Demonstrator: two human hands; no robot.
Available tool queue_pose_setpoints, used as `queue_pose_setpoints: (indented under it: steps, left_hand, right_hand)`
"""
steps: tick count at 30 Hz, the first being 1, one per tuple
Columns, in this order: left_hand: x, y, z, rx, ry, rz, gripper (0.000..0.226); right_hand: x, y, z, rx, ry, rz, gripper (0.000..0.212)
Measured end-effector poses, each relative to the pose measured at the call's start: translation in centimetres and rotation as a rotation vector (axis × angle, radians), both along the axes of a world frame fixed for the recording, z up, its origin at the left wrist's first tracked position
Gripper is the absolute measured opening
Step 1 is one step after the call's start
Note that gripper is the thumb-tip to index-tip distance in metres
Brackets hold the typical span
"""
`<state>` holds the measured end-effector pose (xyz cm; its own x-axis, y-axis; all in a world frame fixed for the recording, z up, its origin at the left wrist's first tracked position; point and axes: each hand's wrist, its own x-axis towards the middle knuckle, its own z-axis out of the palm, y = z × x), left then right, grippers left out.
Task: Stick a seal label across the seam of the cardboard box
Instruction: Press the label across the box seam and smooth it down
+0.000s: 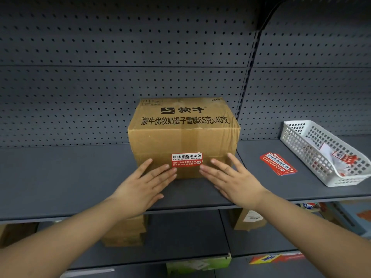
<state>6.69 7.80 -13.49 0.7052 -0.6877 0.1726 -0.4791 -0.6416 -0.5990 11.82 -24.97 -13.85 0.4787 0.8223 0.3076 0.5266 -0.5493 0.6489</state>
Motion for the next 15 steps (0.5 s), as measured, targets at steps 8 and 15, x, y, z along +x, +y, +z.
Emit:
queue_pose_setpoints:
  steps: [8,15]
  left_hand:
    - [1.6,-2.0,0.2,0.027,-0.142,0.112,0.071]
    - [1.0,-0.1,0.6,-0.032,-0.087,-0.014,0.065]
  right_hand:
    - [1.3,1.6,1.7,0.036,-0.061,-0.065,0.070]
    - [0.7,-0.8,2.6,0.051,-0.040,-0.049,0.063]
